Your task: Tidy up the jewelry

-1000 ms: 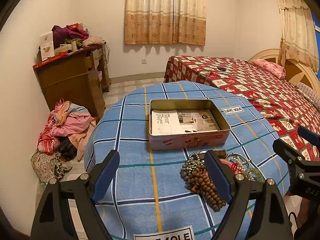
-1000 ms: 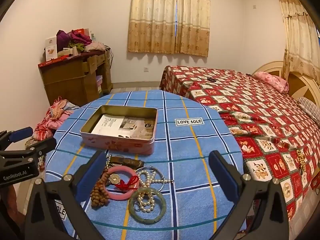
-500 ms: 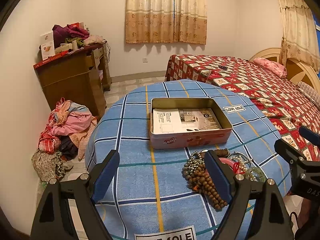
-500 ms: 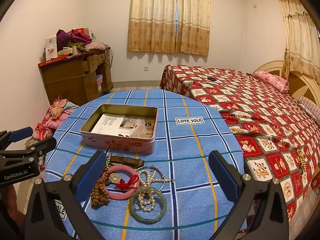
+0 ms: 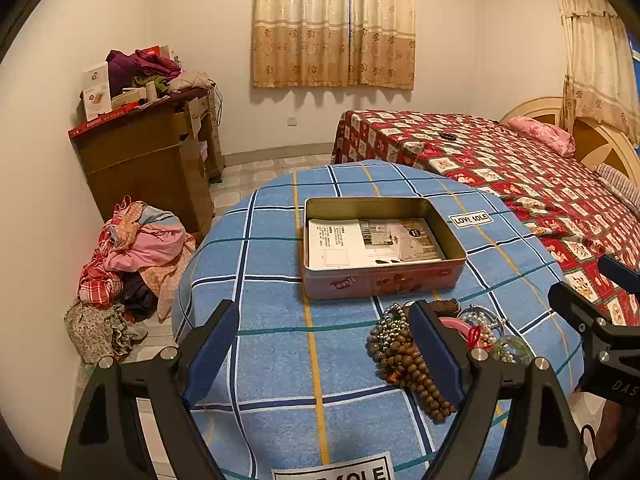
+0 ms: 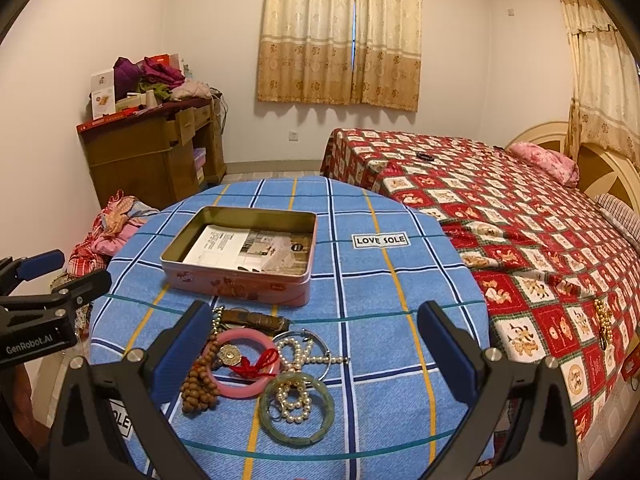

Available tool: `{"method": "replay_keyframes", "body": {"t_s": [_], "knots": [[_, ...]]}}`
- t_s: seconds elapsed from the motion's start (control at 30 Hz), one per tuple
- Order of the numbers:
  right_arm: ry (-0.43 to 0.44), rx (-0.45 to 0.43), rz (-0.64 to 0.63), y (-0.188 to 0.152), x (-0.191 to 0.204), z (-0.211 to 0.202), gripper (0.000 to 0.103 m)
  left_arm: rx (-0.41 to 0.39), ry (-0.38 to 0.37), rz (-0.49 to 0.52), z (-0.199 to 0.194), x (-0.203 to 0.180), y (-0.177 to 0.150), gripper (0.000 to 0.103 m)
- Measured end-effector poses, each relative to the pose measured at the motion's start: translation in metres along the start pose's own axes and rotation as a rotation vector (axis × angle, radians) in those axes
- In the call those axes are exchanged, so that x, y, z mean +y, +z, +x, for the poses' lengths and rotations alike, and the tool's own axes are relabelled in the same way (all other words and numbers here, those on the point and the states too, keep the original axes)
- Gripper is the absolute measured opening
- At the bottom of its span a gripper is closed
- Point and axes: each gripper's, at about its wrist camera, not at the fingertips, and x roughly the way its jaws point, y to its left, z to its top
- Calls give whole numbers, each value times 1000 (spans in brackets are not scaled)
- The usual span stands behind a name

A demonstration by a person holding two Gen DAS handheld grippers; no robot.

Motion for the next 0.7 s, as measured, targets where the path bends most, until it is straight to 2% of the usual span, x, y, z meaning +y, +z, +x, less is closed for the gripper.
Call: {"method": "replay_keyframes", "body": {"t_s": [0.7], "knots": [[3,8,-2,-4,0,2,103,4,5,-1,0,7,-2,87]]}}
